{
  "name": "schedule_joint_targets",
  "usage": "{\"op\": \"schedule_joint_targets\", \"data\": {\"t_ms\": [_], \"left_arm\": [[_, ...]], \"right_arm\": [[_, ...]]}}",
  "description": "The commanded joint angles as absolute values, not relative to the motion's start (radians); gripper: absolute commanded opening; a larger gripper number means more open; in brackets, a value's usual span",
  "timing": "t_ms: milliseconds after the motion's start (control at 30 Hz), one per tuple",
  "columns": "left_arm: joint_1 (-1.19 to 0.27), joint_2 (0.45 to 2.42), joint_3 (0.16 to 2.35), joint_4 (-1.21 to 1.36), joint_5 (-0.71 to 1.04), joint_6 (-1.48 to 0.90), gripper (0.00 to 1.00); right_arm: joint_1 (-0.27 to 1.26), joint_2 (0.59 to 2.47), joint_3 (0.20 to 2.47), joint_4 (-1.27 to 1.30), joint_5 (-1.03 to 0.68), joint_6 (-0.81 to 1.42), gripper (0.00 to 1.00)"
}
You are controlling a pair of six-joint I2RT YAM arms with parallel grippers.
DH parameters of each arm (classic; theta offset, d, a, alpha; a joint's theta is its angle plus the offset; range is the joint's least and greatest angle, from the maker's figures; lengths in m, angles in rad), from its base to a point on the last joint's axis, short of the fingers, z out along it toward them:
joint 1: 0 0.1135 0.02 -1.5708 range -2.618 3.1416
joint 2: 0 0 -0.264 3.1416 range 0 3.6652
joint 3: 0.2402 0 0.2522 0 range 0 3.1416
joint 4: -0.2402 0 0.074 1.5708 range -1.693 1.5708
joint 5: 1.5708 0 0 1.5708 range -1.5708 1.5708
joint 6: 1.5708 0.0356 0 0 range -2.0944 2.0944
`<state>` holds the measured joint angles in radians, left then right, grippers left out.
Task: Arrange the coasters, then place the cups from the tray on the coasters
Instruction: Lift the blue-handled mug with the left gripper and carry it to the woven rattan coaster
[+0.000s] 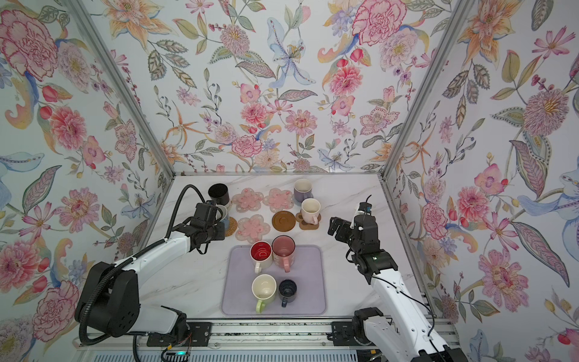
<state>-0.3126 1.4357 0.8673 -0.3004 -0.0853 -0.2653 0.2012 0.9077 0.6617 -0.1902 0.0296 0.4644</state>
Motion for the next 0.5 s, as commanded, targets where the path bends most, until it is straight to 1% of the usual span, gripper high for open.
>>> {"op": "schedule_joint_targets", "data": {"t_ms": [0, 467], "left_arm": [[-0.303, 1.445, 0.906, -0.211, -0.061, -0.241, 0.0], [-0.292, 1.507, 0.937, -0.213, -0.055, -0.233, 0.0]], "right_arm": [[0.194, 0.903, 0.67, -0.203, 0.024, 0.452, 0.99], [0.191, 0.901, 0.676, -0.213, 0.021, 0.451, 0.99]]}}
